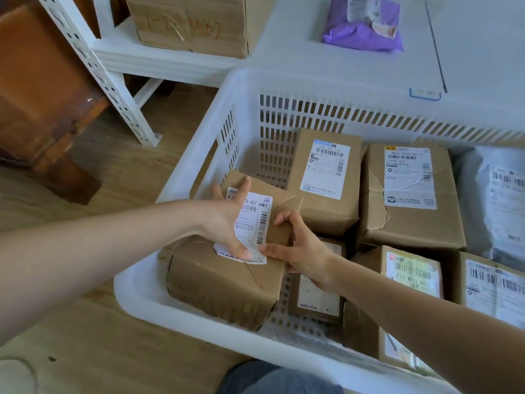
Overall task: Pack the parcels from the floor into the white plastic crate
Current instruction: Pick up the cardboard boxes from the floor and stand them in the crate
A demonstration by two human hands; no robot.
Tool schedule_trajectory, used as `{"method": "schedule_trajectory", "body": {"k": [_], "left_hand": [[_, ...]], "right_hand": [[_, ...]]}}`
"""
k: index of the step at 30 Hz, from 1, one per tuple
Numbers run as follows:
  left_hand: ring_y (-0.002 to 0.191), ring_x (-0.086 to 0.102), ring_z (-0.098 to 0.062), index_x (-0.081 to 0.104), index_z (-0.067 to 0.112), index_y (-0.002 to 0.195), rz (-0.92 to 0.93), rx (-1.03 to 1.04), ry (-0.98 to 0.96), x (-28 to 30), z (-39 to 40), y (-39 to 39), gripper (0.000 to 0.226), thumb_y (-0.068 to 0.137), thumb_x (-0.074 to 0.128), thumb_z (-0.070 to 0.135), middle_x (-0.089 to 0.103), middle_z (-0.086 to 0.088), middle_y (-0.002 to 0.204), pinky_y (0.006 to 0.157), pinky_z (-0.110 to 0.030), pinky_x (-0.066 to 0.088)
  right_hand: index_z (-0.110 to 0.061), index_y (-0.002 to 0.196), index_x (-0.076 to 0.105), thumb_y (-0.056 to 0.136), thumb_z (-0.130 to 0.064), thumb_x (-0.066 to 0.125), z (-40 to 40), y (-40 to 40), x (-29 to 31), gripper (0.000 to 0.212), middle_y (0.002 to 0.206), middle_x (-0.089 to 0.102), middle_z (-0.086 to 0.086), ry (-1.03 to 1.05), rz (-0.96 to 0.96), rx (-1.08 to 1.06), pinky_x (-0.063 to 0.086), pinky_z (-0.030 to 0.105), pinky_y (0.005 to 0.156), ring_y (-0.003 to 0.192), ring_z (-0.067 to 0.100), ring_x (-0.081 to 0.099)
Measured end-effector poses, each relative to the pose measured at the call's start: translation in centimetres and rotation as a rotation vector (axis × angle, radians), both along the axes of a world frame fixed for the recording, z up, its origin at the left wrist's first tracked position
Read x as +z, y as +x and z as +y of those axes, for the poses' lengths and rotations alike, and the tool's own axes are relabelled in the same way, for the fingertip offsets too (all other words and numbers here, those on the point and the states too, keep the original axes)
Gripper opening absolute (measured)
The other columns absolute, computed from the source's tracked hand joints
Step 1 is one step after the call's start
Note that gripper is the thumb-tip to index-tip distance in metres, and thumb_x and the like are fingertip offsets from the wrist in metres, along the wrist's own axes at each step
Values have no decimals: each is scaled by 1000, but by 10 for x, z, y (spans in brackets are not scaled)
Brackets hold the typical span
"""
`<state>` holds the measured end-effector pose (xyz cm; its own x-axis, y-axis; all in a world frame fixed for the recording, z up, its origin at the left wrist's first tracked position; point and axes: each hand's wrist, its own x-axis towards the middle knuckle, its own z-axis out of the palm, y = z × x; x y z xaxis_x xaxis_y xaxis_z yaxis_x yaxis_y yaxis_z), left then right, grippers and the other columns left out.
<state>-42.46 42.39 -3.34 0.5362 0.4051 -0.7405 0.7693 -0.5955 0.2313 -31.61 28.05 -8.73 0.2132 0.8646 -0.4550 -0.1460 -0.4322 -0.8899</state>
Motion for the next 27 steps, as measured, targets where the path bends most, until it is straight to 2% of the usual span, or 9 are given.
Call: {"method": "schedule_trajectory", "body": {"k": [3, 6, 9, 13, 17, 20, 22, 25, 27], "left_hand": [[141, -16, -37, -39, 32, 133, 21, -19, -4, 6, 1, 3, 143, 58, 82, 48, -24, -25, 149, 114, -42, 10], [143, -1, -34, -42, 36, 130, 69, -21, -12, 20, 6, 5, 150, 50, 84, 51, -21, -20, 151, 113, -38, 17], [143, -9, -29, -45, 36, 126, 81, -70, -44, 27, 12, -2, 155, 46, 86, 48, -22, -19, 150, 114, -36, 15], [141, -3, -28, -45, 33, 128, 73, -121, -2, 30, 10, -8, 157, 44, 87, 46, -12, -20, 148, 111, -30, 19], [137, 16, -33, -40, 33, 132, 69, -119, 59, 35, 12, 2, 157, 42, 88, 44, -1, -22, 144, 107, -30, 27], [139, 9, -34, -36, 34, 135, 38, -104, 73, 32, 13, 4, 156, 42, 89, 42, -4, -22, 147, 111, -35, 22], [141, 2, -31, -33, 37, 136, -4, -82, 44, 30, 13, 1, 153, 44, 89, 40, -6, -18, 149, 113, -36, 18], [141, -8, -22, -30, 42, 136, -41, -86, -37, 33, 13, -13, 149, 45, 88, 43, -7, -6, 150, 116, -33, 9], [141, -8, -22, -32, 45, 133, 5, -127, -44, 34, 8, -19, 150, 45, 89, 46, -10, -7, 149, 117, -33, 10]], "right_hand": [[-34, 83, 42, 76, -15, 74, 0, 0, 5, 38, 115, 59, 8, -8, 23, -10, 54, 50, 80, 95, 23, 59], [-35, 86, 43, 73, -17, 76, -2, 4, 15, 40, 115, 60, 6, 2, 61, 5, 53, 55, 82, 99, 28, 62], [-34, 87, 42, 72, -15, 77, -4, 6, 21, 43, 112, 61, 7, 26, 52, 33, 53, 55, 81, 102, 31, 62], [-31, 89, 41, 71, -11, 77, -4, 6, 24, 45, 111, 60, 8, 50, 56, 29, 56, 43, 79, 101, 28, 62], [-29, 90, 42, 70, -7, 77, -5, 7, 28, 45, 116, 60, 10, 53, 104, 17, 55, 46, 82, 107, 32, 60], [-26, 92, 44, 70, -2, 75, -4, 6, 30, 45, 119, 60, 12, 55, 149, -35, 51, 55, 86, 107, 33, 60], [-25, 95, 45, 73, 0, 72, -5, 5, 32, 43, 114, 63, 7, 62, 189, -68, 50, 55, 88, 102, 27, 62], [-41, 111, 45, 77, -10, 71, -16, 2, 33, 53, 99, 63, -15, -4, 155, 10, 51, 54, 86, 95, 15, 62], [-65, 118, 32, 72, -19, 76, -27, -6, 37, 78, 110, 50, -20, -91, 194, 128, 55, 52, 78, 103, 15, 55]]}}
